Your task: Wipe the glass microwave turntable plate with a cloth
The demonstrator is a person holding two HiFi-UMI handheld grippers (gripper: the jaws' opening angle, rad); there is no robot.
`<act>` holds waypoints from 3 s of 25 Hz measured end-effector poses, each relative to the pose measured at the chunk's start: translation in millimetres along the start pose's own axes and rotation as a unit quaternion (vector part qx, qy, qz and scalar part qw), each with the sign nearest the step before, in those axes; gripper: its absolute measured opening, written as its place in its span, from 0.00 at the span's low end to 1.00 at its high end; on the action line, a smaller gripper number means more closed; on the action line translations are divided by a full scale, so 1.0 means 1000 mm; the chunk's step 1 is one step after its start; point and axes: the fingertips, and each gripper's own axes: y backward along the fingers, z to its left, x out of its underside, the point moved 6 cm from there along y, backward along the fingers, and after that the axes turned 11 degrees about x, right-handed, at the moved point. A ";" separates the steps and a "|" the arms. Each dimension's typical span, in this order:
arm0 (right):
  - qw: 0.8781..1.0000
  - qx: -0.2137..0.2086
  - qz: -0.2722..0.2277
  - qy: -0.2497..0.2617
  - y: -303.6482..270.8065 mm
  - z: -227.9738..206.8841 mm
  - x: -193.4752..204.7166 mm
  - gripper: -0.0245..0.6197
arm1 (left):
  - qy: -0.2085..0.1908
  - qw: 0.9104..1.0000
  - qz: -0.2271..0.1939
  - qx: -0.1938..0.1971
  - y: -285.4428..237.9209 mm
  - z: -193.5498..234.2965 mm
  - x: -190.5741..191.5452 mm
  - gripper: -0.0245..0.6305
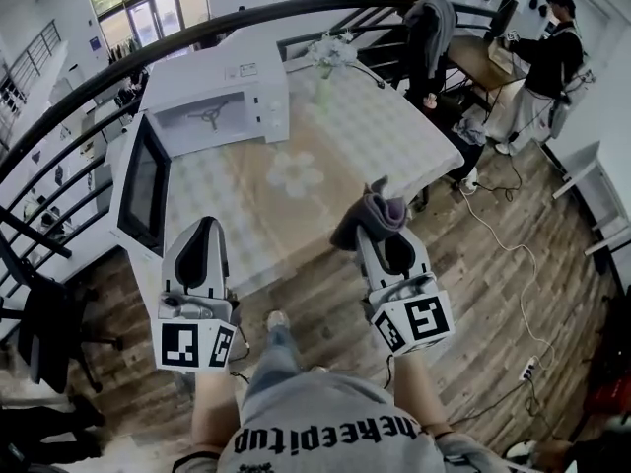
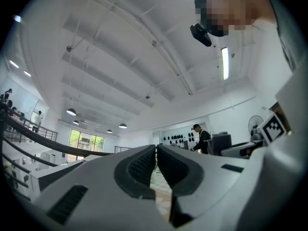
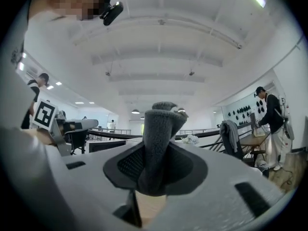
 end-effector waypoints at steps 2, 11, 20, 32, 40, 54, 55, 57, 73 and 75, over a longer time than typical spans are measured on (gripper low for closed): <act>1.000 0.011 0.005 -0.018 -0.027 -0.001 0.001 0.20 | 0.001 1.000 0.000 0.008 -0.019 0.019 0.004 0.06; 0.997 -0.043 0.031 0.064 -0.127 0.034 0.021 0.20 | 0.000 0.999 0.008 0.032 -0.080 0.101 0.024 0.06; 0.976 -0.028 0.217 -0.021 -0.207 0.064 0.110 0.20 | 0.024 0.998 0.012 0.058 -0.105 0.155 0.058 0.06; 0.912 -0.060 0.401 0.066 -0.288 0.094 0.243 0.20 | 0.056 0.996 0.053 0.040 -0.104 0.195 0.104 0.06; 0.870 -0.067 0.471 0.130 -0.341 0.122 0.295 0.20 | 0.047 0.996 0.079 -0.007 -0.098 0.216 0.112 0.06; 0.863 -0.026 0.483 0.146 -0.352 0.038 0.309 0.21 | 0.059 0.995 0.085 0.014 -0.150 0.202 0.133 0.06; 0.863 -0.015 0.485 0.142 -0.352 0.026 0.309 0.21 | 0.060 0.994 0.086 0.016 -0.152 0.201 0.134 0.06; 0.863 0.008 0.485 0.139 -0.351 0.004 0.309 0.21 | 0.060 0.994 0.087 0.018 -0.155 0.199 0.136 0.06; 0.875 0.077 0.470 0.093 -0.332 -0.022 0.290 0.20 | 0.051 0.994 0.089 0.026 -0.144 0.203 0.134 0.06; 0.886 0.031 0.456 0.079 -0.328 0.017 0.283 0.21 | 0.055 0.994 0.091 0.028 -0.143 0.203 0.136 0.06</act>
